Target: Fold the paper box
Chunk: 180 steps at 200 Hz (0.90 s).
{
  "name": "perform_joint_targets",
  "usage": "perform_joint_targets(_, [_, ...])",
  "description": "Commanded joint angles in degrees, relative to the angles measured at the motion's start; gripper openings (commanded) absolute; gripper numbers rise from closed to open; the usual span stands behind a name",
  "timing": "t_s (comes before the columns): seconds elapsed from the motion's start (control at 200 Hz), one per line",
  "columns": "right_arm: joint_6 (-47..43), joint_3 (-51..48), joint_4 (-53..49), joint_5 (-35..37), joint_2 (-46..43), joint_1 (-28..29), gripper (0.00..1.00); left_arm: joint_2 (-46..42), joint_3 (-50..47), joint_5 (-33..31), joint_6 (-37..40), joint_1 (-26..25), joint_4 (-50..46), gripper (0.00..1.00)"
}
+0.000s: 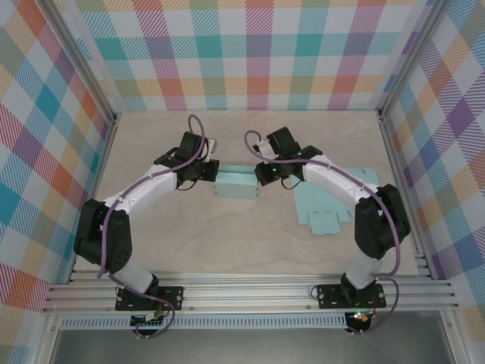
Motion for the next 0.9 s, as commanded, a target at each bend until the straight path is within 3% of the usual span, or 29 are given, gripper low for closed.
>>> perform_joint_targets(0.0, [0.73, 1.46, 0.65, -1.13, 1.23, 1.95, 0.00, -1.44, -1.99, 0.72, -3.93, -2.50, 2.00, 0.00])
perform_joint_targets(0.325, [0.98, -0.09, 1.35, 0.28, 1.02, 2.17, 0.00, -2.42, -6.59, -1.28, -6.72, -3.59, 5.77, 0.00])
perform_joint_targets(0.895, [1.62, -5.90, 5.62, 5.72, 0.17, 4.23, 0.00, -5.98, -18.03, -5.83, -6.33, -4.63, 21.61, 0.00])
